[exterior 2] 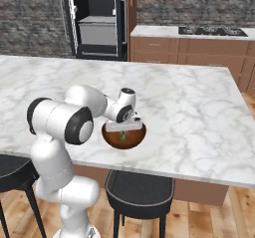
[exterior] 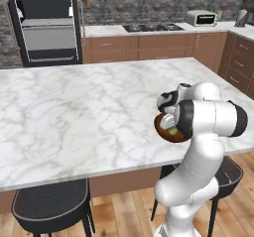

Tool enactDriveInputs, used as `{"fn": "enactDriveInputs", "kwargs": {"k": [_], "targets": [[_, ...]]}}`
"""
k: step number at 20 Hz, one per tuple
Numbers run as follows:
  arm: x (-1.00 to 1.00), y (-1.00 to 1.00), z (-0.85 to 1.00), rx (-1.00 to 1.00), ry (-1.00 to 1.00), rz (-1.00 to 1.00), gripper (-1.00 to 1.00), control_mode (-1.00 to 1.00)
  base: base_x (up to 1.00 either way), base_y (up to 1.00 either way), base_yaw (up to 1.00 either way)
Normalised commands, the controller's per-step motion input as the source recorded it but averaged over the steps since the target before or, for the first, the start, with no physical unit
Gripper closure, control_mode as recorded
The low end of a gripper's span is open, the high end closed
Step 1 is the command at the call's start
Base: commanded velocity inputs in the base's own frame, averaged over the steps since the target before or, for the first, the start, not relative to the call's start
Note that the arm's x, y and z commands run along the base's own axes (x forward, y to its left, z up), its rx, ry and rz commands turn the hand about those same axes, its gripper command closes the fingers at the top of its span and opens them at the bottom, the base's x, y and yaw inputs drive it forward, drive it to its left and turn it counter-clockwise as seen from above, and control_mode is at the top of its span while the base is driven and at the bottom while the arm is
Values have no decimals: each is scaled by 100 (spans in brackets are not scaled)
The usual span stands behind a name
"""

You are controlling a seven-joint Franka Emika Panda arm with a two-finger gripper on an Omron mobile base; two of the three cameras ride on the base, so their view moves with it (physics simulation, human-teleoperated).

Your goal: There is a bowl on the dining counter. Grab a lemon wedge from the fridge and place it in the bowl. Then get the liquor bottle and glass cup from the cabinet and place them next to the bowl.

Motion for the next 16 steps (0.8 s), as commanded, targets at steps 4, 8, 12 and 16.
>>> {"fn": "enactDriveInputs", "kwargs": {"k": [4,8,12,16], "targets": [[19,0,-3,0,0,4,-100,-100,0,0,0],[-14,0,24,0,-6,4,-100,-100,0,0,0],[-89,0,90,1,-23,0,-100,-100,0,0,0],[-100,0,100,0,-21,0,-100,-100,0,0,0]]}}
